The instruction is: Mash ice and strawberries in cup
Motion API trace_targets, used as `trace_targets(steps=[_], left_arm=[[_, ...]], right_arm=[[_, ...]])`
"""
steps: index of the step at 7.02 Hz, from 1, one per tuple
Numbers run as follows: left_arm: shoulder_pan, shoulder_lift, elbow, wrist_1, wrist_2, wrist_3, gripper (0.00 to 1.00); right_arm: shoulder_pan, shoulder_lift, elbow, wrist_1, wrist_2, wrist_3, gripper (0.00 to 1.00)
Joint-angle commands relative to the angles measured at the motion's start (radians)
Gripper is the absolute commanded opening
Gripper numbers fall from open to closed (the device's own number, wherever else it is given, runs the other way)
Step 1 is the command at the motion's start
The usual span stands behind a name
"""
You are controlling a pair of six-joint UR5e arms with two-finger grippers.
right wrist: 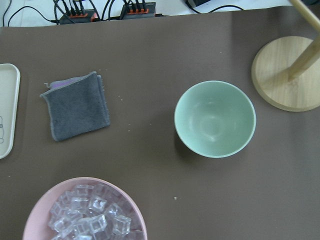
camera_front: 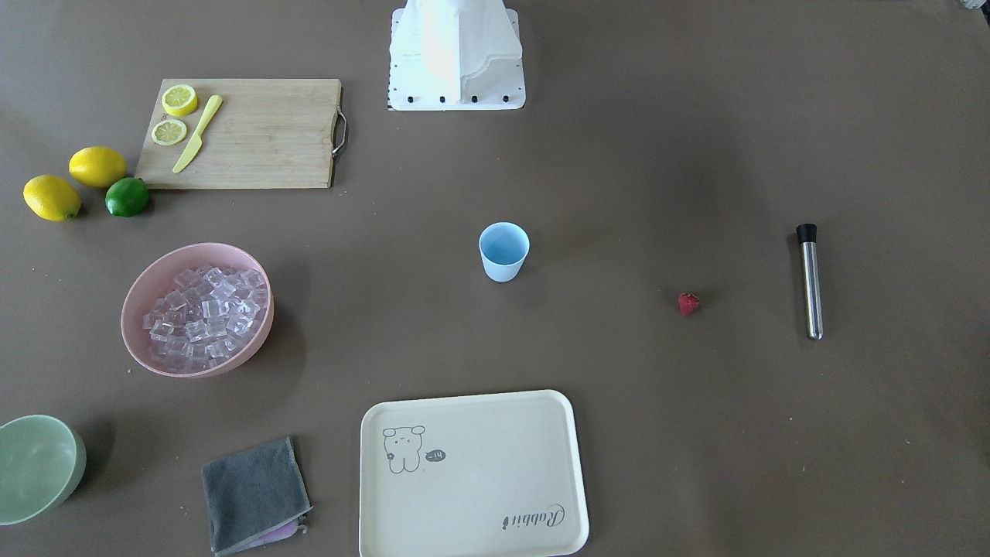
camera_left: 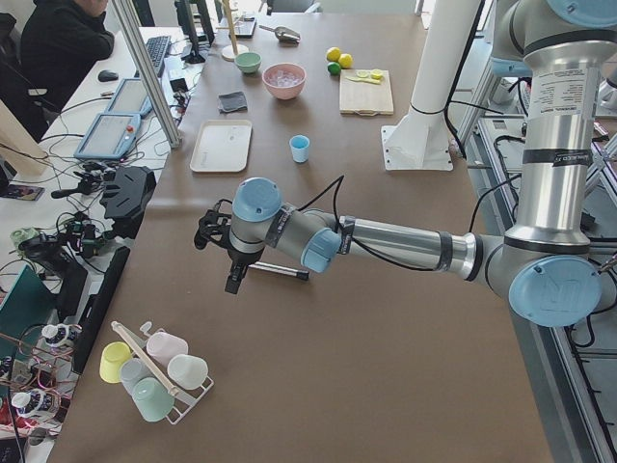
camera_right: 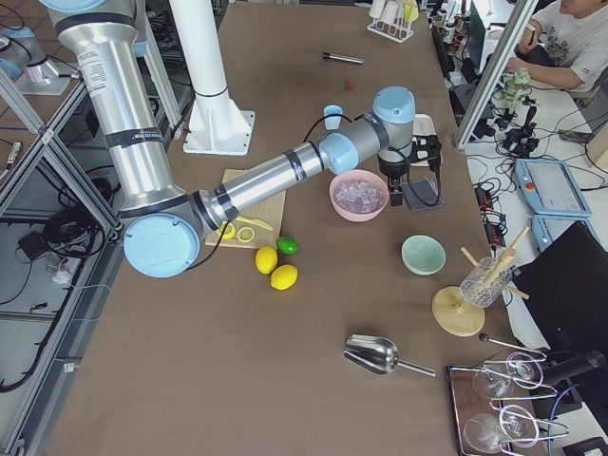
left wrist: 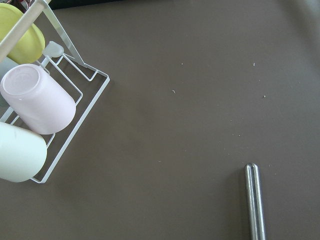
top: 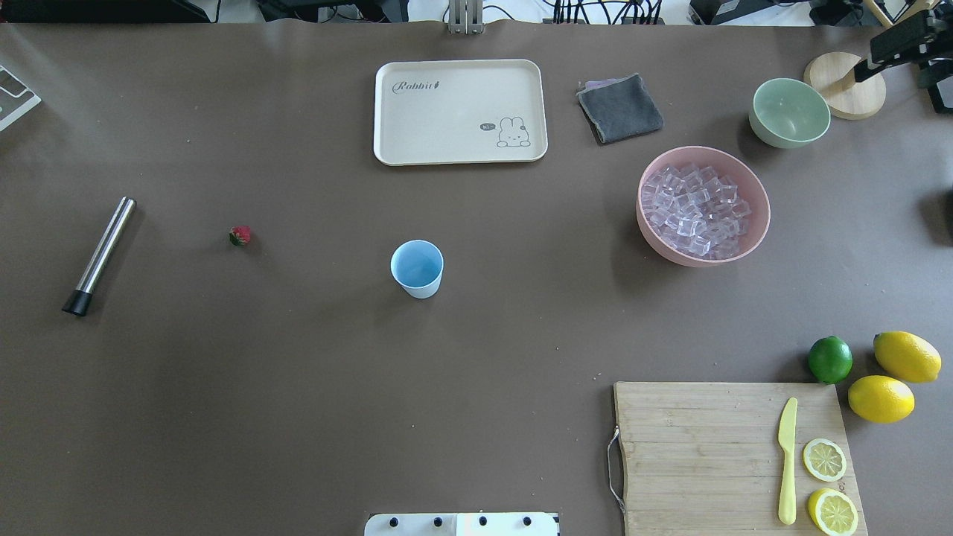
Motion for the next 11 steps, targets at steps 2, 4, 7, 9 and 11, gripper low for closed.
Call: trace_targets(steps=[2,4,7,9,11], left_arm=[[0.011,0.006,0.024,-0.051,0.001,-0.002,0.98],[0.014,-0.001,0.025,-0.051,0.001,0.002,0.98],[0.014,-0.004,0.028,-0.054,-0.001,0.003,0.97],[0.026,-0.017,0.051,-0.057,-0.001,0.003,0.97],[0.026,-0.029,0.059,-0.057,-0.001,0.005,0.97]], right_arm=[[-0.26,0.046,0.017,0.03,-0.171,0.093,0.95],[-0.335,0.011,0.017,0.032,-0.198,0.098,0.95],[-0.418,-0.004,-0.009,0.035,-0.274,0.139,0.94],[-0.442,-0.004,-0.042,0.091,-0.319,0.151,0.93],[-0.444,-0.021,-0.062,0.182,-0.316,0.182,0.93]])
